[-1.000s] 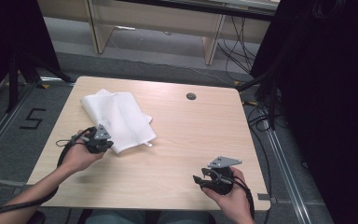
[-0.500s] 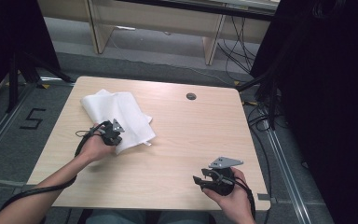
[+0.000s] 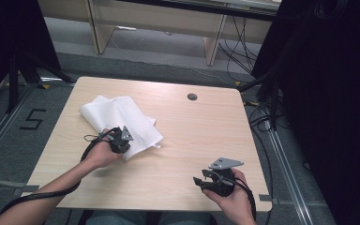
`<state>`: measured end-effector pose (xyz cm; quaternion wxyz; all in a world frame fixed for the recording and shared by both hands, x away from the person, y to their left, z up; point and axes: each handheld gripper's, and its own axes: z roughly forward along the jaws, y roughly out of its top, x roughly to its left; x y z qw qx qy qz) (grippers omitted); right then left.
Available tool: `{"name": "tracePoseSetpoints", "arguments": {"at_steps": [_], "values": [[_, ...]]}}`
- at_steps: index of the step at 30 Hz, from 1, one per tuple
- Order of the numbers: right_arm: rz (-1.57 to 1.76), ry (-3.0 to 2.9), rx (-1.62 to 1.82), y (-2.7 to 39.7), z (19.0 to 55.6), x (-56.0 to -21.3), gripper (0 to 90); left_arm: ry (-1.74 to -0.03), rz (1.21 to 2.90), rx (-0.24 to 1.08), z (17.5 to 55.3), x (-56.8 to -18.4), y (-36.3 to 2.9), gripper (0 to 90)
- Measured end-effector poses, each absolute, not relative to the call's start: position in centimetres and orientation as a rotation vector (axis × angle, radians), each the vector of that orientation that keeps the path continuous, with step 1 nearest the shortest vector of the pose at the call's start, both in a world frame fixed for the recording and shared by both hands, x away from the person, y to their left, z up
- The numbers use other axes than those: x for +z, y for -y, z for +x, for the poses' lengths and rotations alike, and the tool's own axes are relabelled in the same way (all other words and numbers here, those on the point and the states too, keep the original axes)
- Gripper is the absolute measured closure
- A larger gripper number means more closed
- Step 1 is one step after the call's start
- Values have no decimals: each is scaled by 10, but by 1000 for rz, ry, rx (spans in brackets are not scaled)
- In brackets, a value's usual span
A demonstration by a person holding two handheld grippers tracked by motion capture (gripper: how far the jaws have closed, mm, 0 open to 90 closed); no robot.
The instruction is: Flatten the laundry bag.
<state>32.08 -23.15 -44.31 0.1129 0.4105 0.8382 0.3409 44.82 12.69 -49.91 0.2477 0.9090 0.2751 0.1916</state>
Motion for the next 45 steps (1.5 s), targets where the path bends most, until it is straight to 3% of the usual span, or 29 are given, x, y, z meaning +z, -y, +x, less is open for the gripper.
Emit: {"name": "tracePoseSetpoints", "arguments": {"at_steps": [9, 45], "values": [[1227, -2458, 1007, 231, 320, -443, 541, -597, 2538, 522, 435, -498, -106, 898], [1182, -2468, 994, 229, 322, -446, 542, -334, 2544, 408, 385, -497, -47, 898]]}}
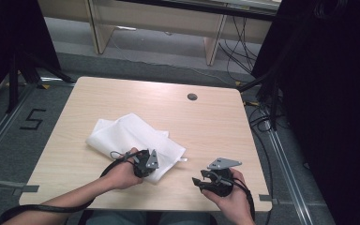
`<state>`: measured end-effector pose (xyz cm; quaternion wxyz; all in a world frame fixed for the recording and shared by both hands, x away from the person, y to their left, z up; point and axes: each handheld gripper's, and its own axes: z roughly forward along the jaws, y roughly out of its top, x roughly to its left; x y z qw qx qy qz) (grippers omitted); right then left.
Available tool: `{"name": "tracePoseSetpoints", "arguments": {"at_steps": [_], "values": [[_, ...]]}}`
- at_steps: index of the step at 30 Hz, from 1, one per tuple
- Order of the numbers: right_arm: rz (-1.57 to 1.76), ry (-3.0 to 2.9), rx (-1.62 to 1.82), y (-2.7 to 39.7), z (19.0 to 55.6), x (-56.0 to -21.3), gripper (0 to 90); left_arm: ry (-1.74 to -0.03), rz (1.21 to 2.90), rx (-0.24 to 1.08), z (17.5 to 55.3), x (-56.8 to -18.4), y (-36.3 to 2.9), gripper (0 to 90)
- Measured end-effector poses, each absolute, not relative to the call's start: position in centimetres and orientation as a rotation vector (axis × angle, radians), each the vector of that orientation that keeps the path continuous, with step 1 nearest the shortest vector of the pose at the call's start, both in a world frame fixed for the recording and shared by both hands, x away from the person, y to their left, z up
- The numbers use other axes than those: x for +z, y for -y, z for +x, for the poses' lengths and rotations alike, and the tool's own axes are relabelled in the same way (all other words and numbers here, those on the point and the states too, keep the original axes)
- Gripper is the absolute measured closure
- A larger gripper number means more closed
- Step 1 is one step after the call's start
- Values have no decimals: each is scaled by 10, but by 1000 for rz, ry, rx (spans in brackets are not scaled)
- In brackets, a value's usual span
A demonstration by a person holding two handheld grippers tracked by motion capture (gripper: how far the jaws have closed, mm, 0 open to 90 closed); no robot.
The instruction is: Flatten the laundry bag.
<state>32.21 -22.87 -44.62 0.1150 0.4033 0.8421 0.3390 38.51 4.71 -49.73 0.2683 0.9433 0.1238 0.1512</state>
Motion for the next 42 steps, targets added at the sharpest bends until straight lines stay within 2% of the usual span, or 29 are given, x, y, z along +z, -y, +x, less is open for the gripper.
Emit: {"name": "tracePoseSetpoints", "arguments": {"at_steps": [15, 31, 35, 38, 42], "values": [[1208, -2439, 1027, 226, 323, -449, 542, -212, 2549, 386, 360, -497, -25, 897], [1215, -2448, 1013, 226, 325, -450, 539, -248, 2496, 317, 352, -498, -13, 896], [1208, -2448, 1020, 225, 330, -446, 547, -297, 2472, 264, 355, -490, -19, 818], [1206, -2455, 1033, 222, 341, -440, 567, -334, 2425, 276, 357, -477, -33, 827], [1321, -2469, 1004, 212, 365, -431, 585, -377, 2443, 275, 363, -469, -63, 821]]}}
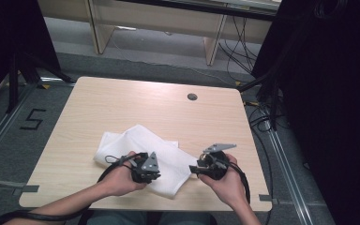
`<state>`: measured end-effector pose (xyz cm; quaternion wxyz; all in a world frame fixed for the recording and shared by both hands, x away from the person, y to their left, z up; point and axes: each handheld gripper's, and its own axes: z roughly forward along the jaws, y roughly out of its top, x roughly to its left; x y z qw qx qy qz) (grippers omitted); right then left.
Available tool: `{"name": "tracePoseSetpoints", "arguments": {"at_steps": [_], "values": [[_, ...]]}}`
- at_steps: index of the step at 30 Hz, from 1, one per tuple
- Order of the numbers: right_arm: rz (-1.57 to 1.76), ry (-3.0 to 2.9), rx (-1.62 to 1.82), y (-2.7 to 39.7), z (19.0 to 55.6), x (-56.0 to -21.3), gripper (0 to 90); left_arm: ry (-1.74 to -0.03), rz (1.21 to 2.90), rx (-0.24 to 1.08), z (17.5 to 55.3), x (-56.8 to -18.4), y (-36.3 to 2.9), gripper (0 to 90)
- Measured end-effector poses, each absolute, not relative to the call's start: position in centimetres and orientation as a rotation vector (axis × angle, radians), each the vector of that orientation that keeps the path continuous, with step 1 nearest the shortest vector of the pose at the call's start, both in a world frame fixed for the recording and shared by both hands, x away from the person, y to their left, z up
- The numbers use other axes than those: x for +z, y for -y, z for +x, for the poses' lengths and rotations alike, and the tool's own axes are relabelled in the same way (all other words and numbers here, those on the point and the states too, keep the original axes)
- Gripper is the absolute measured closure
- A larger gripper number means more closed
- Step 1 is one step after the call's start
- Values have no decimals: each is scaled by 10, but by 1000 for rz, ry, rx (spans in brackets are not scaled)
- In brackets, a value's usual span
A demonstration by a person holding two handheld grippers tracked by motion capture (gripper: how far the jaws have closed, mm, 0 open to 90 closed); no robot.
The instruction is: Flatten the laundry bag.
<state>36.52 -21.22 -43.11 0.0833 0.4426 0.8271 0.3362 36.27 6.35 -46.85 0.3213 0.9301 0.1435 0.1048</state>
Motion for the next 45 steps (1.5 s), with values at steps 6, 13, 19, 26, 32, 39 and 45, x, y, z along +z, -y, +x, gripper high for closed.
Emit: {"name": "tracePoseSetpoints", "arguments": {"at_steps": [6, 13, 19, 26, 32, 39, 45], "values": [[1209, -2525, 908, 182, 407, -421, 641, -494, 2391, 277, 363, -478, -95, 686], [1208, -2537, 865, 158, 435, -427, 689, -538, 2300, 252, 365, -485, -100, 508], [1230, -2584, 758, 147, 450, -442, 714, -540, 2285, 196, 363, -494, -87, 508], [1223, -2595, 712, 147, 461, -456, 675, -496, 2341, 193, 363, -501, -78, 531], [1227, -2616, 721, 148, 467, -469, 627, -457, 2375, 189, 363, -505, -75, 546], [1199, -2679, 665, 137, 467, -477, 719, -517, 2335, 192, 362, -508, -73, 550], [1175, -2706, 640, 133, 467, -478, 892, -520, 2328, 197, 362, -508, -73, 549]]}}
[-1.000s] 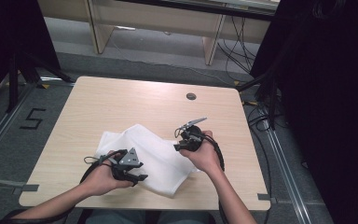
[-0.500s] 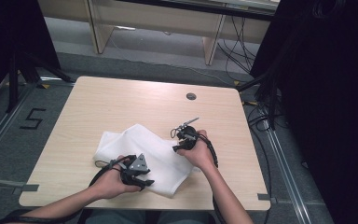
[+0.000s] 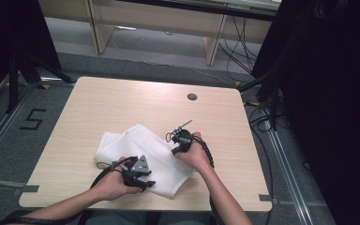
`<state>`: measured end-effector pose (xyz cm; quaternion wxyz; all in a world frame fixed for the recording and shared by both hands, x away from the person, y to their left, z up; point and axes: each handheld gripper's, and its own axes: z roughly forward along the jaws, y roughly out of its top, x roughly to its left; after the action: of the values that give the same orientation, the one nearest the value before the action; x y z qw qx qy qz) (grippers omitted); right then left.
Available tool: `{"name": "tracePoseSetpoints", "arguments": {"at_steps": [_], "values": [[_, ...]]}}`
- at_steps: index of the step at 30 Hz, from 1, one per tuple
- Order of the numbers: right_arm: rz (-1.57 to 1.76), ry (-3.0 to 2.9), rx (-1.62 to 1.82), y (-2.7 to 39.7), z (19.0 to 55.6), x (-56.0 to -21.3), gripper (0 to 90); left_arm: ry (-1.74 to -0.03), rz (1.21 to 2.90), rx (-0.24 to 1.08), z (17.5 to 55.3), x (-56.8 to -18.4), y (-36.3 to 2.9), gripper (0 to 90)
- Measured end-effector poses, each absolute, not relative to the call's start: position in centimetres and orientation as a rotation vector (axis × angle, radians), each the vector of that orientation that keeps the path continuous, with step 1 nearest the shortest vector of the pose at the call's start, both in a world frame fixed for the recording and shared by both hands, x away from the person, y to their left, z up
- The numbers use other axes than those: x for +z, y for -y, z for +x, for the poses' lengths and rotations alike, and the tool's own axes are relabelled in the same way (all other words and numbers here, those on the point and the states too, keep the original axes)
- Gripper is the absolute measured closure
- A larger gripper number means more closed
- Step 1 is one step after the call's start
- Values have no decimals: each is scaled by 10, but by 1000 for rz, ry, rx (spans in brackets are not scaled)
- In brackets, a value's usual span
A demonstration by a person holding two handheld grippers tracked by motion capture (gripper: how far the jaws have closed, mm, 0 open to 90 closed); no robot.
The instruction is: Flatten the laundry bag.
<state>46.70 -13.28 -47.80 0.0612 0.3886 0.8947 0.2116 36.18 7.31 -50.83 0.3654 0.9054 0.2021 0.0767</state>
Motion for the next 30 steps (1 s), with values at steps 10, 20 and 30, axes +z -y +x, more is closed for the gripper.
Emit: {"name": "tracePoseSetpoints", "arguments": {"at_steps": [10, 20, 30], "values": [[1192, -2672, 671, 136, 466, -458, 900, -530, 2281, 253, 361, -505, -72, 551], [1252, -2570, 729, 155, 470, -433, 900, -545, 2234, 283, 366, -501, -77, 563], [1266, -2474, 736, 171, 472, -413, 900, -564, 2176, 314, 369, -496, -79, 547]]}}
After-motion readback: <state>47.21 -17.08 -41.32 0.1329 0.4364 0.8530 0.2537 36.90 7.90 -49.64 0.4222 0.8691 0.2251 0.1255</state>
